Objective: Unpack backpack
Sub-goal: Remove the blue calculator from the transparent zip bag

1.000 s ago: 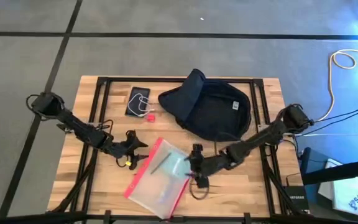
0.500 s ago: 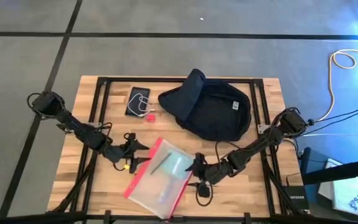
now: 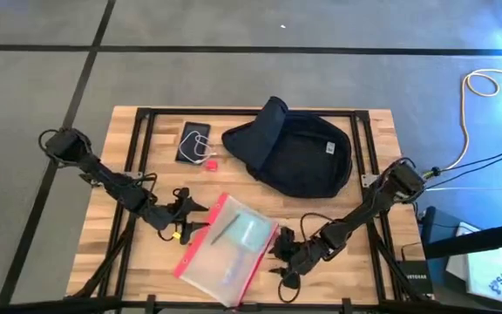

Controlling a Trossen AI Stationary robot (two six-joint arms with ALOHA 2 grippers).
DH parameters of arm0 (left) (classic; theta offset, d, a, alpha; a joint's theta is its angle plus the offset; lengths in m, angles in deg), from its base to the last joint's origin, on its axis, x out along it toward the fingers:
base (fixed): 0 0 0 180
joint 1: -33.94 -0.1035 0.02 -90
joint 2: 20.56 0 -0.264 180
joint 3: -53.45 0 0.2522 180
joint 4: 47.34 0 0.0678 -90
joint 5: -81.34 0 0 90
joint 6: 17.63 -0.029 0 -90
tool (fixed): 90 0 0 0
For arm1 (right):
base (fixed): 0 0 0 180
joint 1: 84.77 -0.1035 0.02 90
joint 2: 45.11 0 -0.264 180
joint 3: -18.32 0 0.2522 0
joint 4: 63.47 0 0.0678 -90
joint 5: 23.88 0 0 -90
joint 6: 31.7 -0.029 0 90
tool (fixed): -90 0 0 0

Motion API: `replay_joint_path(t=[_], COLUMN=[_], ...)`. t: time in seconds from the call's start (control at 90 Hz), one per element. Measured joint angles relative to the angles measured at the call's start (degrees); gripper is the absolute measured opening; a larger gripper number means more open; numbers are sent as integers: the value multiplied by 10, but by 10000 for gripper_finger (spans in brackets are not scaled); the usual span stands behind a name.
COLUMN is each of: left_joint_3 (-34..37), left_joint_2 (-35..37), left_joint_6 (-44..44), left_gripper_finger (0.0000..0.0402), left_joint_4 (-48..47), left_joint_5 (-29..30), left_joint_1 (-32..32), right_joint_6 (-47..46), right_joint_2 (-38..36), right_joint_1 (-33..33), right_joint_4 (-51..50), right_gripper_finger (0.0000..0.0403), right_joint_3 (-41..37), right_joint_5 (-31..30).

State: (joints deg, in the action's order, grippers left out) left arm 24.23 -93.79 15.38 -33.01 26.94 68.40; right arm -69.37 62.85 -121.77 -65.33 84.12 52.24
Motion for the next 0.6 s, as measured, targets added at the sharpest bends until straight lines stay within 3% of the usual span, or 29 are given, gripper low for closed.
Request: replay_joint_path(t=[0.322, 0.467, 0.6], left_joint_3=[0, 0, 0], left_joint_2=[0, 0, 0], left_joint_6=[-86, -131, -163], left_gripper_finger=[239, 239, 239], left_joint_4=[16, 45, 50], left_joint_5=[40, 41, 47], left_joint_1=[-16, -20, -31], right_joint_6=[62, 67, 137], right_joint_2=[29, 29, 29], right_joint_1=[35, 43, 48], right_joint_4=[21, 23, -8], right_gripper_finger=[275, 275, 275], right_joint_3=[5, 24, 35], right_joint_5=[19, 63, 36])
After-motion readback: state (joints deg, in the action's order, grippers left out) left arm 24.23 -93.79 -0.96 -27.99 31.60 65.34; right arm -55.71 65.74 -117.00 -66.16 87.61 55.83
